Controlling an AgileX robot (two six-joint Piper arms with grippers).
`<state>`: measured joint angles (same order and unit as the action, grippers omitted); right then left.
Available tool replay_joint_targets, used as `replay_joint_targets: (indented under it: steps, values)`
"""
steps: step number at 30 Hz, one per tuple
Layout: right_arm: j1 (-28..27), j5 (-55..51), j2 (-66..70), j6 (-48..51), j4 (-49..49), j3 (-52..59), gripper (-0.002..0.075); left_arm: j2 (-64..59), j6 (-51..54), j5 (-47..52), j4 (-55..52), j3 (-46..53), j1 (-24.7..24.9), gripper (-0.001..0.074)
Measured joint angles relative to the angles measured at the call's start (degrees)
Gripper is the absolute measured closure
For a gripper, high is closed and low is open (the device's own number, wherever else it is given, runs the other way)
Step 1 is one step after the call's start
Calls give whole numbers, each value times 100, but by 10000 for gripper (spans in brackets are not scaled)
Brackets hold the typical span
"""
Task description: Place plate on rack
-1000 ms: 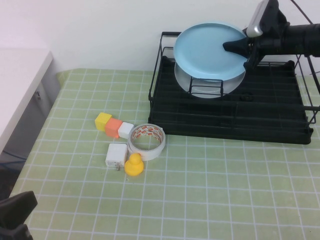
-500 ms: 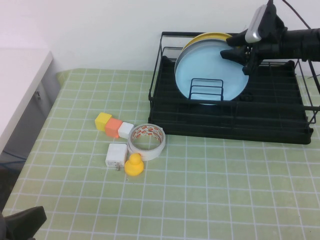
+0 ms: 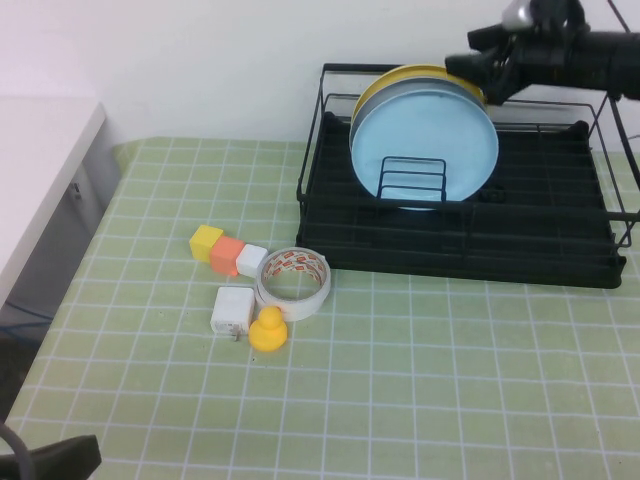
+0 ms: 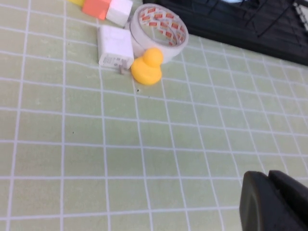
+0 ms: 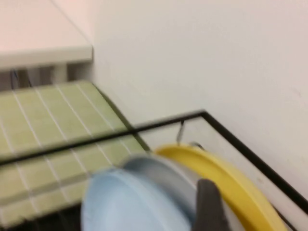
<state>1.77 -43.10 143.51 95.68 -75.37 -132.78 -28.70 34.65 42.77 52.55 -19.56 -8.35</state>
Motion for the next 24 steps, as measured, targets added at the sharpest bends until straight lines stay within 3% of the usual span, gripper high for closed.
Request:
replay_joint_targets:
  steps: [3,8,10,24]
  values:
    - [-10,-418,-222,-436,0,-10,389,41,0,99,-40,0,0,735]
    - [-34,-1517,-863,-850,209,-44,642,488,11,324,-55,0,0,735]
    - [-34,-1745,-1159,-993,428,-49,690,768,33,324,-105,0,0,735]
    - [-476,-2777,-3396,-3626,2026,43,723,1921,107,481,-124,0,0,735]
